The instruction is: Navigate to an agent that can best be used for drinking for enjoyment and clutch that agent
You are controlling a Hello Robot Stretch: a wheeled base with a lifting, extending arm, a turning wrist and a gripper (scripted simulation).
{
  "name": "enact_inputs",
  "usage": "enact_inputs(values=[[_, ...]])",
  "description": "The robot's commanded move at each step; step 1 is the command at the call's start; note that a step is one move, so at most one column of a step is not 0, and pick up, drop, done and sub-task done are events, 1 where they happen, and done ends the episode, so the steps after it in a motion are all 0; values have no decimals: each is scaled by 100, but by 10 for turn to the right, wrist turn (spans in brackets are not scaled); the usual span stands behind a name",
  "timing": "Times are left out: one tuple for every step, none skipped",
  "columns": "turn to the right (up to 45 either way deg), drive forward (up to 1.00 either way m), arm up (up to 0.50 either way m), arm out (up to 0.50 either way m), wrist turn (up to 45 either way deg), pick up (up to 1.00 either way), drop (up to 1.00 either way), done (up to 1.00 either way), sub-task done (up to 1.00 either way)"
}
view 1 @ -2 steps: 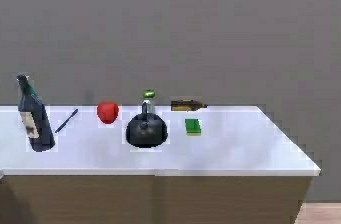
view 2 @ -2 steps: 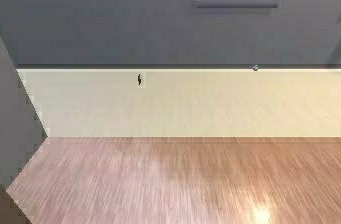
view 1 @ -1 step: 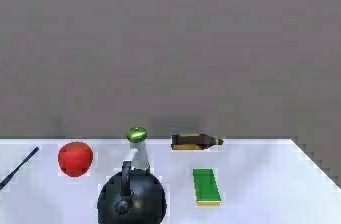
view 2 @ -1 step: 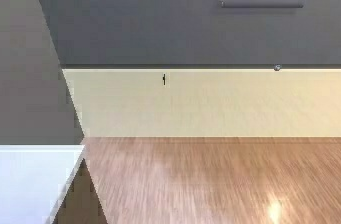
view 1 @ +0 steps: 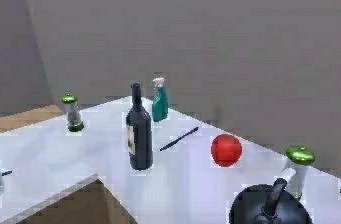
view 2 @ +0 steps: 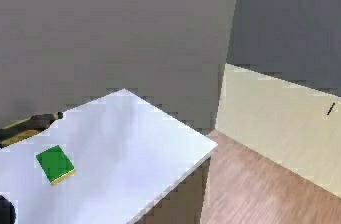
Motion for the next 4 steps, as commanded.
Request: enact_inputs(values=[[-300,0,0,0,0,0,0,0,0],[0,0,50,0,0,0,0,0,0],[0,0,38,0,0,0,0,0,0],[0,0,0,50,0,0,0,0,0]])
